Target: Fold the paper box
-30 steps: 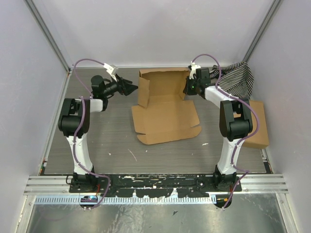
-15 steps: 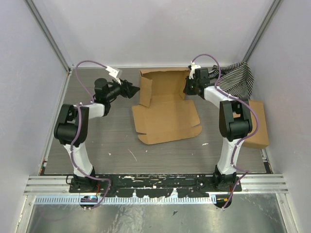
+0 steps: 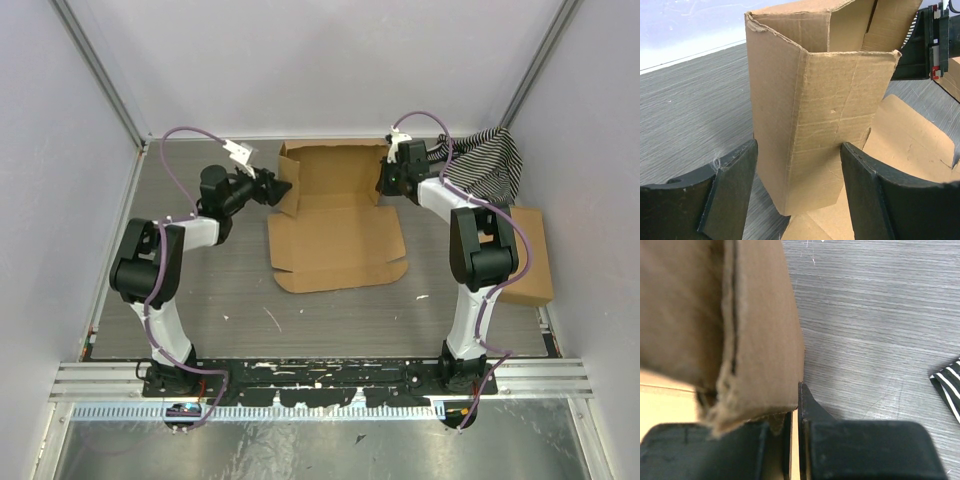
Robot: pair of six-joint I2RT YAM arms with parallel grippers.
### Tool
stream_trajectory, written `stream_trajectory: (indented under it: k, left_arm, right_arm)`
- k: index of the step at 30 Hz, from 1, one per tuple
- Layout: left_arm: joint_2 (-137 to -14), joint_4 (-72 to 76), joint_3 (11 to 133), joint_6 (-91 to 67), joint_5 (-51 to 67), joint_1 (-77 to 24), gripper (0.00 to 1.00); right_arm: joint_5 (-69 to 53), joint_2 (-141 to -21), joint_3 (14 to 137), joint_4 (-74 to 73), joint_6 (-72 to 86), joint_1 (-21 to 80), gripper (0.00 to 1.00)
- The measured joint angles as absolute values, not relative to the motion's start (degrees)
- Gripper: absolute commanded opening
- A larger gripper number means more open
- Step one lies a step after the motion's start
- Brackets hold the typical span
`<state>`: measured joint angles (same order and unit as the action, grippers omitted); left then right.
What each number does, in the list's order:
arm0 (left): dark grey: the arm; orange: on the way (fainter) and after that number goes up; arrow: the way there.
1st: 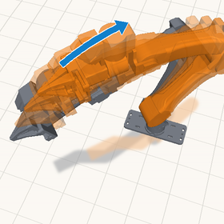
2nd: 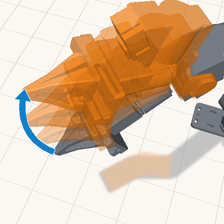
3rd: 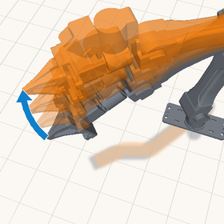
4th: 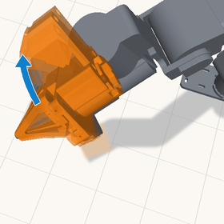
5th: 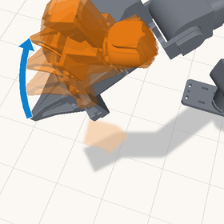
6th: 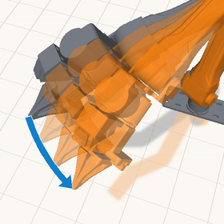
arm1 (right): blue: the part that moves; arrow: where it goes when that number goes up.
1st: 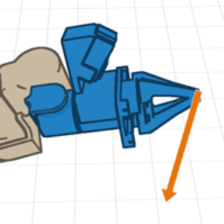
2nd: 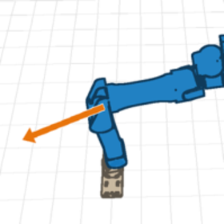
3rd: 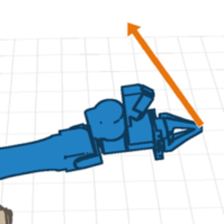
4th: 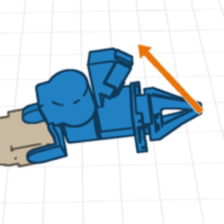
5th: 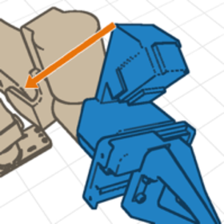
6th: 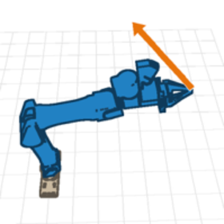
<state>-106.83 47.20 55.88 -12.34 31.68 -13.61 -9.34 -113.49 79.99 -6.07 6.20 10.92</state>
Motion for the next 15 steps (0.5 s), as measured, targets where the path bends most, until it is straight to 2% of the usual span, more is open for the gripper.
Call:
stream_trajectory:
  k: [10, 15]
  left_arm:
    - [-108.9, 43.9, 58.5, -8.9, 24.6, -14.9, 0.7]
    - [-109.7, 41.5, 60.1, -5.5, 17.8, -16.2, 0.62]
  right_arm:
    - [-8.5, -113.0, 78.8, -4.4, 5.9, 11.9, 0.06]
    - [-8.0, -112.6, 77.8, -3.4, 5.8, 12.6, 0.06]
